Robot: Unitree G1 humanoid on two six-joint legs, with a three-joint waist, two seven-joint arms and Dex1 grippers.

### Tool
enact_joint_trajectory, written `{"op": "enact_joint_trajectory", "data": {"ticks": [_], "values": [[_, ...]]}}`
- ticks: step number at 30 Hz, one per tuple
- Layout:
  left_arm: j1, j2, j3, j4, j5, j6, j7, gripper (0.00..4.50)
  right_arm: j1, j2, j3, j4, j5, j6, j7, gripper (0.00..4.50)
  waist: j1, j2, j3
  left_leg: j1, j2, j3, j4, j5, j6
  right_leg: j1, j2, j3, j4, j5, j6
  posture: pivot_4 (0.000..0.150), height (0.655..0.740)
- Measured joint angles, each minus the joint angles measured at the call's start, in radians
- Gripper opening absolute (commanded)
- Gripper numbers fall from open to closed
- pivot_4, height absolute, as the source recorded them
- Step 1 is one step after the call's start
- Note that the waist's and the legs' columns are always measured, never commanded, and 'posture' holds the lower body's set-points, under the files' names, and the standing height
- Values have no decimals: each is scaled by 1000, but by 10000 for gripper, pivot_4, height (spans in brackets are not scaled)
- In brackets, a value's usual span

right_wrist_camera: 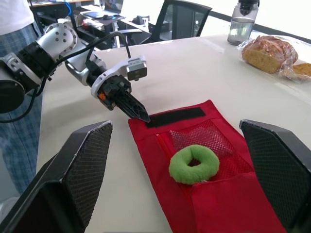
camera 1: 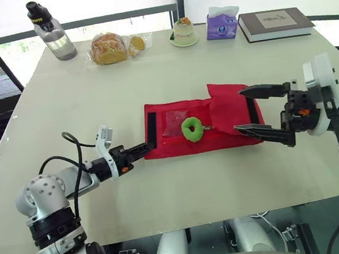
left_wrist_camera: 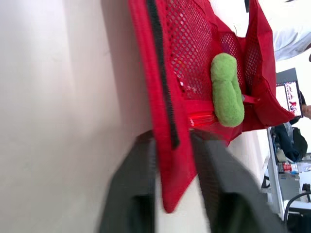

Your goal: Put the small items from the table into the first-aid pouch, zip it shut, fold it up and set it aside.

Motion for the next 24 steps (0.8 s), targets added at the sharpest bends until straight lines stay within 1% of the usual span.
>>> {"op": "enact_joint_trajectory", "data": {"ticks": [3,7,10,13,14,15,16,17,20,21,22,24], "values": [[27,23,0,4,0,-26,-45,493,-13,0,17,2,-22,-14,5,45000,0,0,0,0,0,0,0,0,0,0,0,0,0,0,0,1500,7400],[100,133,-15,40,6,-111,-185,493,-46,6,69,57,-88,-41,14,45000,-4,0,0,0,1,0,-1,0,0,-1,0,0,0,0,-1,1500,7400],[124,188,-46,62,19,-159,-261,493,-82,22,106,117,-135,-63,21,45000,-2,0,0,0,1,1,-1,0,0,-1,0,0,0,0,-1,1500,7400],[126,247,-78,97,43,-215,-337,0,-130,44,162,223,-208,-111,46,37095,-1,0,0,0,1,1,-1,0,0,-1,-1,0,-1,-1,-2,1500,7400],[124,261,-85,109,48,-230,-358,0,-142,52,178,254,-231,-131,55,32748,-1,0,0,0,1,1,-1,0,0,-1,-1,0,0,-2,-3,1500,7400],[117,287,-107,137,64,-258,-392,0,-169,73,204,319,-270,-163,73,30114,-2,0,0,0,1,1,-1,0,0,-1,-1,0,-1,-1,-3,1500,7400],[108,307,-123,158,76,-282,-423,0,-188,96,220,380,-300,-193,88,26268,-2,0,0,0,1,2,-1,0,0,-1,-1,0,-1,-1,-3,1500,7400],[105,313,-129,165,83,-292,-433,0,-193,103,226,402,-308,-204,94,20902,-2,0,0,0,1,2,-1,0,0,-1,-1,0,-1,0,-1,1500,7400],[73,357,-193,225,127,-356,-511,0,-239,158,258,578,-380,-299,152,7857,-2,0,0,0,0,1,-1,0,0,-1,0,0,-1,0,-1,1500,7400],[65,366,-206,239,139,-376,-535,0,-249,172,268,631,-400,-326,166,1981,-2,0,0,0,1,2,-1,0,0,-2,0,0,-1,0,-1,1500,7400],[57,375,-221,250,148,-390,-553,0,-254,185,275,670,-415,-347,177,860,-3,0,0,0,1,2,-1,0,0,-1,0,0,-1,0,-1,1500,7400],[33,387,-245,277,169,-414,-589,0,-269,227,288,763,-449,-391,197,860,-4,0,0,0,1,1,-1,0,0,-2,0,-1,0,0,-1,1500,7400]]}}
